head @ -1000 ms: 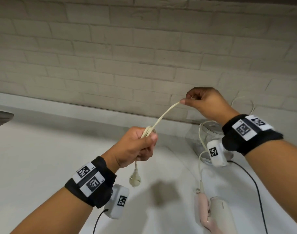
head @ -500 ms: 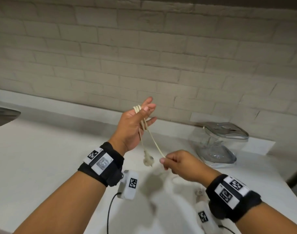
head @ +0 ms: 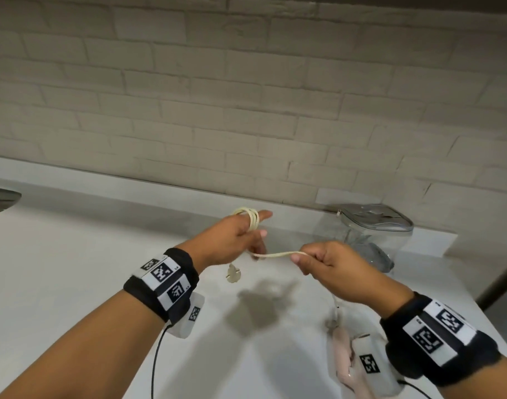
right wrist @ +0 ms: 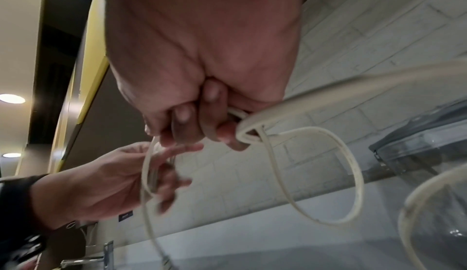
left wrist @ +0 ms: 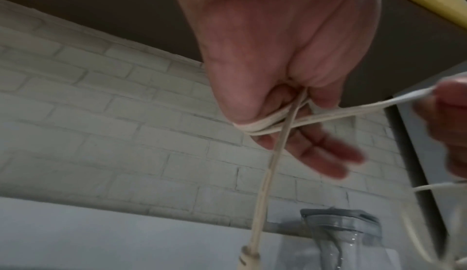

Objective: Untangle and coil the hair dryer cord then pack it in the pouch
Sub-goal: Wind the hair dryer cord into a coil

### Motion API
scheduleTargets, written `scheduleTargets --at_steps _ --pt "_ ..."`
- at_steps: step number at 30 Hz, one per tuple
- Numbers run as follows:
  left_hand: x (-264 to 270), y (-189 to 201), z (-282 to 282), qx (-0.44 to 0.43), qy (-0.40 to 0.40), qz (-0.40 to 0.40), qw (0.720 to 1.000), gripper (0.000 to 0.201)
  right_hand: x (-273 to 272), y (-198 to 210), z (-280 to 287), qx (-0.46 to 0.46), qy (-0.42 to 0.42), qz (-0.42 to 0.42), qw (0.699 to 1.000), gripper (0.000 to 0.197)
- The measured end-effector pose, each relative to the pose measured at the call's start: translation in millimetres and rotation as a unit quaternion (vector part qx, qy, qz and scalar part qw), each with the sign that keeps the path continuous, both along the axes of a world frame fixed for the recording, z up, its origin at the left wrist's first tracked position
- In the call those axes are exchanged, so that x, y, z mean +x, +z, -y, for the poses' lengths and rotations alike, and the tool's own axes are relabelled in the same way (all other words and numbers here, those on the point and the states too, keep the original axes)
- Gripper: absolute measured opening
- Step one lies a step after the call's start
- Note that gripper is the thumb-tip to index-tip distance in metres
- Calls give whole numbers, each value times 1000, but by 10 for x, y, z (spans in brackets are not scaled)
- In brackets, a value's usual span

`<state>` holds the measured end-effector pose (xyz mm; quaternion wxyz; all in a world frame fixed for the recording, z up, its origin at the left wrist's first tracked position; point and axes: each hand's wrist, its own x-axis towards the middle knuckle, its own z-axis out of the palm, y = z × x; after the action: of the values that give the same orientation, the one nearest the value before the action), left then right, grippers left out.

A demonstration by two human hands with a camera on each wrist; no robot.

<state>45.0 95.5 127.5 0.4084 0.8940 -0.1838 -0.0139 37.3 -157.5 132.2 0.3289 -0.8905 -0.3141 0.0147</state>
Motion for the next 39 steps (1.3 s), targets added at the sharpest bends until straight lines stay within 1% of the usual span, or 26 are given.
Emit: scheduleTargets --at_steps 2,3,5,7,8,10,12,13,14,15,16,19,20,21,22,23,25,26,27,29,31,33,34,36,38,39 --pt "-76 -3 42 -56 -19 -52 997 30 59 42 19 22 -5 24 999 40" --pt "-100 3 57 -64 -17 -58 996 32 82 62 21 41 -3 33 999 38" --pt "-120 33 81 -72 -14 -40 996 29 139 62 15 74 10 69 995 33" --pt "-134 69 99 -145 -25 -31 989 35 226 -14 14 76 9 115 990 21" --pt "-129 74 110 -202 -29 -35 978 36 265 -87 24 62 -11 131 989 22" --pt "-122 115 128 -305 -29 -49 951 37 347 -288 35 34 -82 157 984 41" --pt "-102 167 117 -377 -16 -56 924 38 417 -477 43 59 -143 123 980 59" --pt "-85 189 93 -405 -4 -56 913 38 425 -553 36 78 -161 82 980 60" --pt "-68 210 60 -427 10 -57 902 37 433 -626 37 92 -167 42 981 52" --pt "-44 226 23 -442 23 -58 895 38 438 -678 45 83 -165 16 983 35" --pt "-27 234 -8 -450 32 -59 890 38 430 -714 57 62 -151 -2 987 19" --pt "-9 248 -62 -473 42 -59 878 38 378 -772 74 25 -82 21 996 28" --pt "3 258 -81 -490 46 -55 869 37 365 -781 80 13 -56 59 997 28" --pt "15 278 -103 -507 50 -49 859 36 342 -796 82 -26 -27 123 992 27" --pt "34 310 -134 -524 55 -42 849 36 322 -837 99 -86 -1 193 977 24" --pt "58 354 -176 -543 60 -36 837 35 306 -913 121 -157 15 238 958 20" --pt "94 477 -278 -580 67 -27 811 36 308 -1080 185 -297 23 267 916 15" --pt "106 540 -327 -593 66 -21 802 37 315 -1141 216 -338 16 274 900 14" --pt "115 605 -368 -598 61 -14 799 38 345 -1194 255 -361 5 279 890 13" --pt "113 695 -390 -587 44 -6 809 38 354 -1212 274 -380 -5 283 881 24" --pt "107 715 -341 -569 31 -7 822 38 299 -1106 206 -391 -8 241 889 34" --pt "100 697 -266 -550 24 -10 835 37 281 -955 108 -391 -27 133 910 69" --pt "92 682 -227 -540 21 -13 841 37 276 -860 83 -380 -24 95 920 81" --pt "72 670 -172 -528 17 -20 849 34 315 -609 38 -320 -27 45 946 90" --pt "54 679 -141 -521 11 -25 853 33 341 -286 13 -220 -39 40 974 101" --pt "50 688 -123 -517 5 -27 856 34 349 -114 -22 -160 -50 30 985 103"
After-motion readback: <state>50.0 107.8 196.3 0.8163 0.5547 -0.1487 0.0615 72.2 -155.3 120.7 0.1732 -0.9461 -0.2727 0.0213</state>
